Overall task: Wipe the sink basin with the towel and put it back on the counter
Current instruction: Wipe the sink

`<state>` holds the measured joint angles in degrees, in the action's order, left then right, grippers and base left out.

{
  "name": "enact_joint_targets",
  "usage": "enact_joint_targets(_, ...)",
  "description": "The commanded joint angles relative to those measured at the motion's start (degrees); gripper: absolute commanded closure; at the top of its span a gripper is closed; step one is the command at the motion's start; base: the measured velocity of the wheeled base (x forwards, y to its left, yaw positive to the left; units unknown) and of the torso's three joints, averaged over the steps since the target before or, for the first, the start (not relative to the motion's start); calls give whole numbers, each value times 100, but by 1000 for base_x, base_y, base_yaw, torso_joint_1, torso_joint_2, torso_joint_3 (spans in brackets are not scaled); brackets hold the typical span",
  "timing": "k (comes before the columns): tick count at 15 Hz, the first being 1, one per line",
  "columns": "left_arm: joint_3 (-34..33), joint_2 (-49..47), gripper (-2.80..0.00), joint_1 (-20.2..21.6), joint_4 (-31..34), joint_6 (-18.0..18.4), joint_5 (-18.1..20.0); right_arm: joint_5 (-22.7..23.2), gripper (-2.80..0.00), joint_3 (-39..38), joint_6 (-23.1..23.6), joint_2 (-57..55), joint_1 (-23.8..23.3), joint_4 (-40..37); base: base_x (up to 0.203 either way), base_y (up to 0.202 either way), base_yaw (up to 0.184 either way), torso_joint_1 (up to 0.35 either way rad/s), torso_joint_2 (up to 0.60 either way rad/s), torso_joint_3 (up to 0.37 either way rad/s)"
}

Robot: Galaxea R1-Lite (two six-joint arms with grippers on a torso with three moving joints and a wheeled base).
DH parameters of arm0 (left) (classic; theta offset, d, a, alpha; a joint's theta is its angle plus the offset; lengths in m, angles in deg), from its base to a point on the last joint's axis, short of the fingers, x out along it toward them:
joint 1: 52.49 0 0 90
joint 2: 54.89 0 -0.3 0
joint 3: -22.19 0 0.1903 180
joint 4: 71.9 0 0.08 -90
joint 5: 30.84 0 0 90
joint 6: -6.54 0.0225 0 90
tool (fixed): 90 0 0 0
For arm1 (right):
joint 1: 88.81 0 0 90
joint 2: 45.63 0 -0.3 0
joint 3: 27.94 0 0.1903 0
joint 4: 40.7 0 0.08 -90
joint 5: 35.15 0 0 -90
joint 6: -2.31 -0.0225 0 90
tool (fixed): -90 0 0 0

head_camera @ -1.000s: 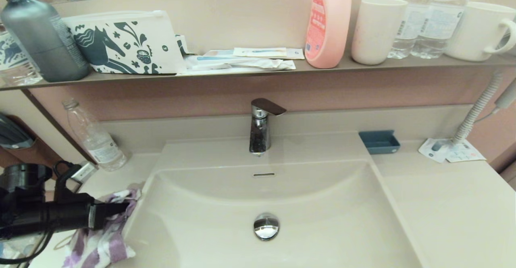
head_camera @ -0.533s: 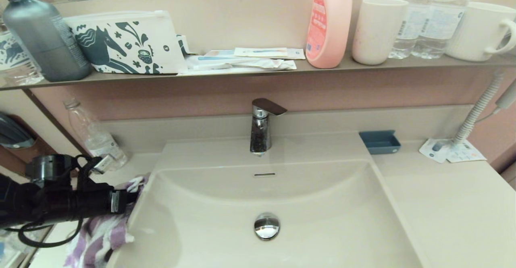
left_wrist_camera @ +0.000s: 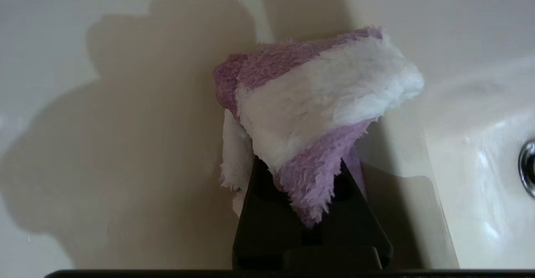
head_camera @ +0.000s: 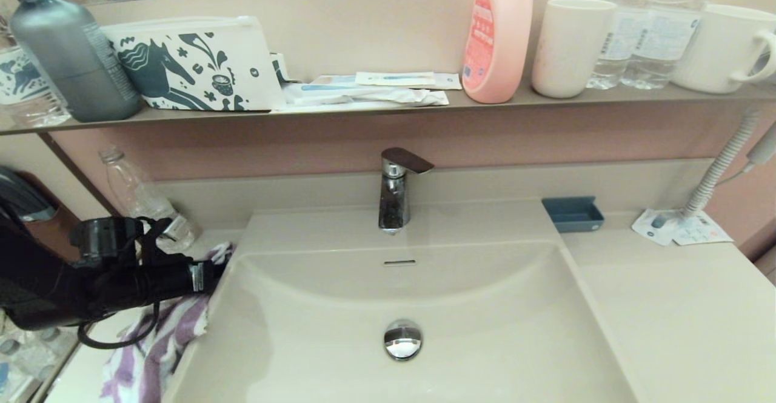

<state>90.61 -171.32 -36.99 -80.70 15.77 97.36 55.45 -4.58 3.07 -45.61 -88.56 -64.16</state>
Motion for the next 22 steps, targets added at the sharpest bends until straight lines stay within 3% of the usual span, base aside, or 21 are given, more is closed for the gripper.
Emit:
enact_joint_targets(1, 227, -192, 0, -51, -6, -10, 51, 2, 0, 0, 3, -2, 2, 1, 0, 0, 0, 0, 0, 0)
enact_joint_targets(13, 2076, -925, 0, -193, 291, -200, -76, 2, 0, 0, 3, -2, 2, 1, 0, 0, 0, 0, 0, 0)
enact_joint_targets(15, 2374, -973, 0, -196, 379, -411, -76, 2, 0, 0, 3, -2, 2, 1, 0, 0, 0, 0, 0, 0)
enact_joint_targets(19, 2244, -890, 0, -110, 459, -543, -75, 2, 0, 0, 3, -2, 2, 1, 0, 0, 0, 0, 0, 0)
enact_joint_targets(22, 1694, -480, 0, -107, 450, -892, -63, 2, 0, 0, 3, -2, 2, 1, 0, 0, 0, 0, 0, 0)
